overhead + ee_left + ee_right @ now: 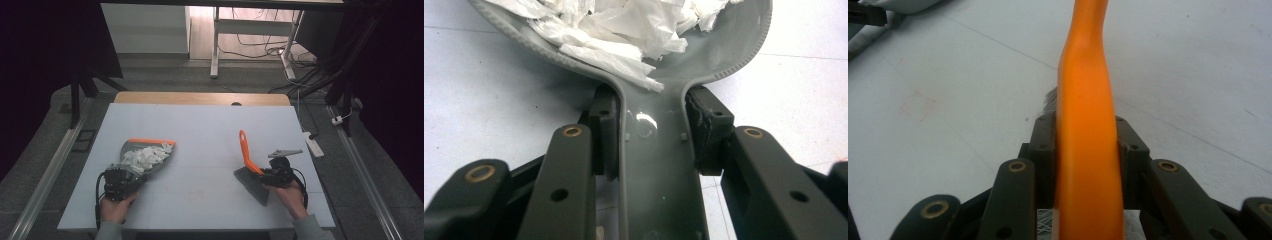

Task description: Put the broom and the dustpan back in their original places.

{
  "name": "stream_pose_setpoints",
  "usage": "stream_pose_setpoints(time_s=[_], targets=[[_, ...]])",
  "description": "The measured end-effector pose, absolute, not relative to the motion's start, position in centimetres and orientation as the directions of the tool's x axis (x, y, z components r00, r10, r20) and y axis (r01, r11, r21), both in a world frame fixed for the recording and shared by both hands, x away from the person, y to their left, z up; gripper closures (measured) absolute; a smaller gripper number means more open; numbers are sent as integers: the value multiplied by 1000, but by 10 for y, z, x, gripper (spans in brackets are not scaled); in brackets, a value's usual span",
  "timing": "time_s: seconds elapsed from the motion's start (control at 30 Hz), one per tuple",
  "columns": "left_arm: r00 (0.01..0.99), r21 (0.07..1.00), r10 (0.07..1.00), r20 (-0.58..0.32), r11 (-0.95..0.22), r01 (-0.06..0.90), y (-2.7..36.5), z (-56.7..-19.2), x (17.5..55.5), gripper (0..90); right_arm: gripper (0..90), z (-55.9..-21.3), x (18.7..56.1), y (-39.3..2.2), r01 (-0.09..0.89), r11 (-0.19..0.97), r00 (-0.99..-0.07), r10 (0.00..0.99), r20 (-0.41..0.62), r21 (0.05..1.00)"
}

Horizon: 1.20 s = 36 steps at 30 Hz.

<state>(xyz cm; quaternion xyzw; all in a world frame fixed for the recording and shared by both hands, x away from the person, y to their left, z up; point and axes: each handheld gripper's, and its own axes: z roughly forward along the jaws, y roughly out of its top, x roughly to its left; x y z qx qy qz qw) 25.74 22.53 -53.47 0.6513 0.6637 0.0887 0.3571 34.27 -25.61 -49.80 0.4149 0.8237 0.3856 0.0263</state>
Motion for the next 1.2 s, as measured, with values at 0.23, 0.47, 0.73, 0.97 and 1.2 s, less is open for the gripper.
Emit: stream_pose_setpoints(time_s=[0.23,0.47,0.73,0.97,1.2], targets=[[102,581,929,-356,135,802,224,-536,258,611,598,-504,353,-260,671,381,-647,719,253,636],[105,581,931,-351,129,803,223,-536,258,610,518,-509,359,-262,687,395,-626,748,221,610],[106,585,932,-346,127,801,223,-536,258,599,468,-511,360,-262,687,403,-611,771,181,605],[113,626,947,-302,107,773,220,-529,254,429,450,-509,358,-263,668,408,-609,781,142,622],[124,630,946,-299,98,770,221,-524,248,325,451,-504,354,-265,630,408,-622,774,115,661]])
